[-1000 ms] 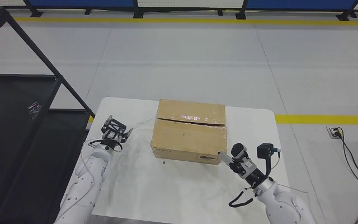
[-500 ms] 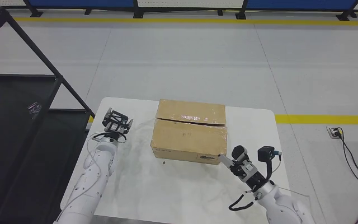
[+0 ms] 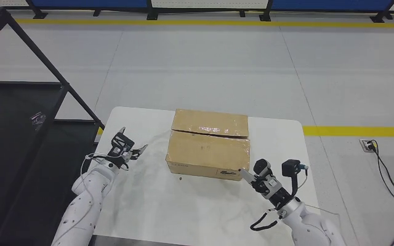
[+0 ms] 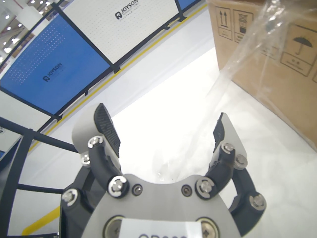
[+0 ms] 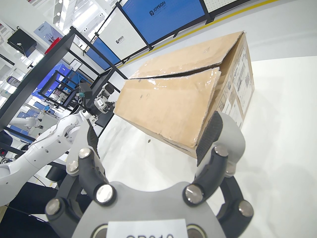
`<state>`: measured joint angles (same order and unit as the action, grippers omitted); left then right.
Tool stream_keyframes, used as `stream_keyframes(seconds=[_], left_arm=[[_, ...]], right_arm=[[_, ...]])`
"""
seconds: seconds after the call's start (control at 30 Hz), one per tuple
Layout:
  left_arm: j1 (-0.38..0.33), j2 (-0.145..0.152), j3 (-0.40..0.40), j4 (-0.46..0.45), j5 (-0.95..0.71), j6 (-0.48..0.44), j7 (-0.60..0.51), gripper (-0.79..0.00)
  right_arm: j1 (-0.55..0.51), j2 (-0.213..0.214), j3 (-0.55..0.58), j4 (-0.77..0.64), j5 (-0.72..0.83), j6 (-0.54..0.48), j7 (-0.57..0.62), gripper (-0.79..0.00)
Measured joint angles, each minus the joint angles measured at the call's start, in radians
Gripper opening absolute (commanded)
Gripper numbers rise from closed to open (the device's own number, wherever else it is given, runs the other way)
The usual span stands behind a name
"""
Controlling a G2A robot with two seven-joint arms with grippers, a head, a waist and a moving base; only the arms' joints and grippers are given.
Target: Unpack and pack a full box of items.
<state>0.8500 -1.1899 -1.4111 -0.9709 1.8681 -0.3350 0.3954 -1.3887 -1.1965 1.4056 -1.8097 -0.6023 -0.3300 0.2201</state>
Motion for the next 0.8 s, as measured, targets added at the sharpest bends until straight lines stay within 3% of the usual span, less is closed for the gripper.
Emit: stream_keyframes(seconds=[0.23,0.67,0.8], left_arm=[[-0.055,-0.019,0.08,0.017,-0.002,-0.003,-0.062,0.0],[-0.194,-0.071,0.18,0.199,-0.072,0.175,-0.127,0.0],[-0.215,-0.075,0.189,0.237,-0.093,0.139,-0.086,0.0]], right_arm=[[0.002,0.001,0.004,-0.002,-0.002,0.003,0.0,0.0],[-0.024,0.003,0.029,0.001,0.012,-0.009,-0.02,0.0],[-0.023,0.003,0.03,0.002,0.011,-0.008,-0.021,0.0]])
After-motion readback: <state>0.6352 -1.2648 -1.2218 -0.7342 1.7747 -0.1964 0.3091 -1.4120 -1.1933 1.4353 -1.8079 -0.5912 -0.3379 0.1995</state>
